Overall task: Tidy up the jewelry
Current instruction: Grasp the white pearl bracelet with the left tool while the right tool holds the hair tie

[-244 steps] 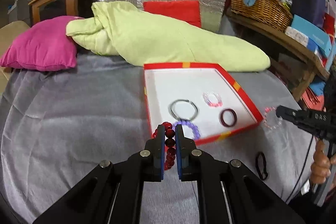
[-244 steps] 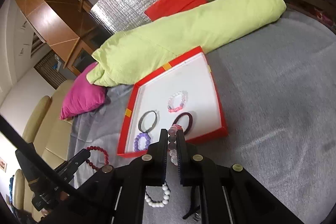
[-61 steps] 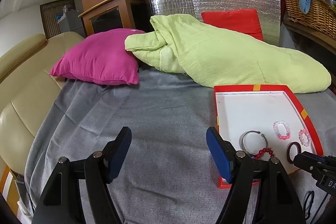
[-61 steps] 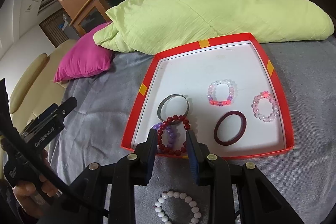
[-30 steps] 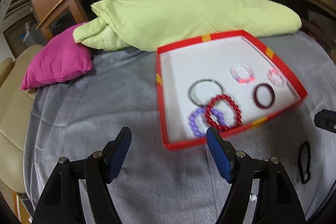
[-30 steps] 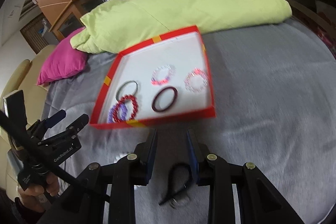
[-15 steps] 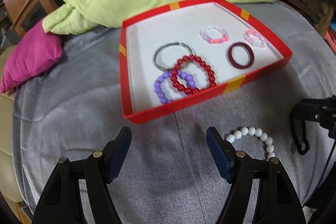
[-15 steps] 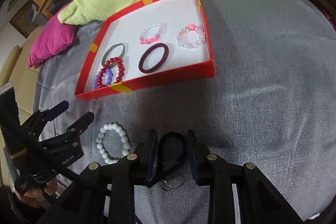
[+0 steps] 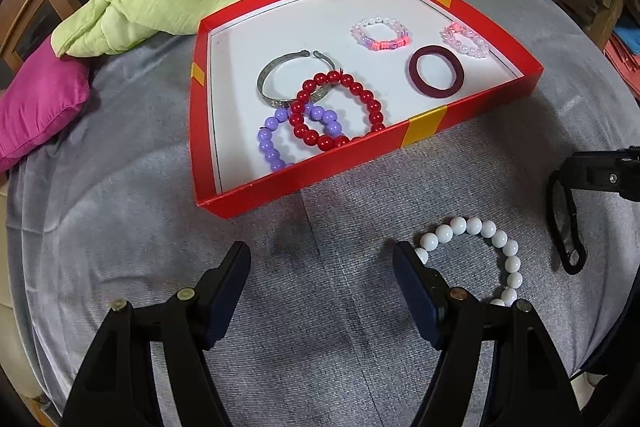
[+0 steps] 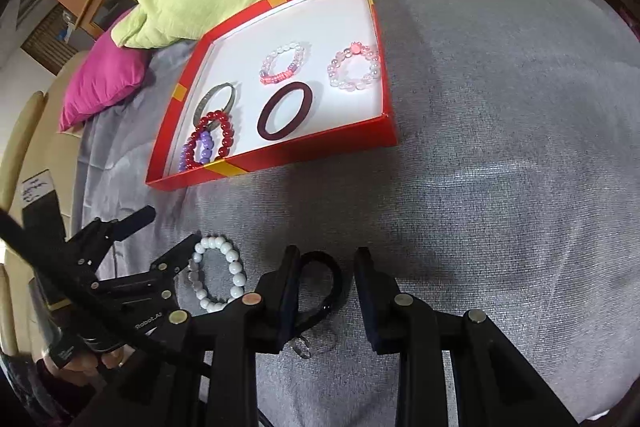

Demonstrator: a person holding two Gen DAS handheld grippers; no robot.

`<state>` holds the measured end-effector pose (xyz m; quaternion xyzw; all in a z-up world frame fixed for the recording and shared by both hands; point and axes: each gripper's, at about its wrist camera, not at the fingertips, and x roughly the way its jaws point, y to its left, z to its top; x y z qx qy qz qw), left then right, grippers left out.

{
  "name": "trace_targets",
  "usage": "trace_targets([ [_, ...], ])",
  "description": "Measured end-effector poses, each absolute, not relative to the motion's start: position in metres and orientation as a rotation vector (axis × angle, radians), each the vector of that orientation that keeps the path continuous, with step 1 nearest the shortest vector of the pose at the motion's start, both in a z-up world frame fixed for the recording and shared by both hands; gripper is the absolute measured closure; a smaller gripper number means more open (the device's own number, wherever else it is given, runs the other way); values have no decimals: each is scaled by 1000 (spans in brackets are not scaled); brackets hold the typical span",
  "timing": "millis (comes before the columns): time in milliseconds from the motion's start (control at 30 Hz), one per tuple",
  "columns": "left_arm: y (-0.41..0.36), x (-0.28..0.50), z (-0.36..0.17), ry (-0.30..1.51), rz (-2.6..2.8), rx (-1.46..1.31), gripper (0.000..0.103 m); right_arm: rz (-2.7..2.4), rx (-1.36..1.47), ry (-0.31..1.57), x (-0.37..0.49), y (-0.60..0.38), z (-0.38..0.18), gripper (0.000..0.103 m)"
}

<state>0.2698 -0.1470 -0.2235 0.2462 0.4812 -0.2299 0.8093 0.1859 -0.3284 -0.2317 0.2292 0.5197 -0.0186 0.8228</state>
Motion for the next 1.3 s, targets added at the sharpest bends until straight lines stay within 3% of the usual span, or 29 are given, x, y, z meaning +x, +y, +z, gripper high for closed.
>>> trace_targets([
  [333, -141, 250, -212, 1023, -614, 481, 29, -36, 412, 1137, 189, -319, -238, 73],
  [367, -141, 249, -212, 1022, -626, 478, 29, -38, 397, 1139, 189, -317, -239, 75],
  [467, -143, 245, -207, 1019, -671, 463, 29, -48, 312, 1133, 190, -308, -240, 96],
  [500, -144, 245, -206, 1015, -679, 462, 29, -55, 301, 1127, 190, -306, -240, 97],
  [1067, -158, 245, -227, 1088, -710, 497, 29, -171, 294, 1107, 195, -318, -241, 97],
  [1300, -158, 250, -226, 1067, -695, 476, 46, -170, 294, 1105, 195, -319, -242, 97],
])
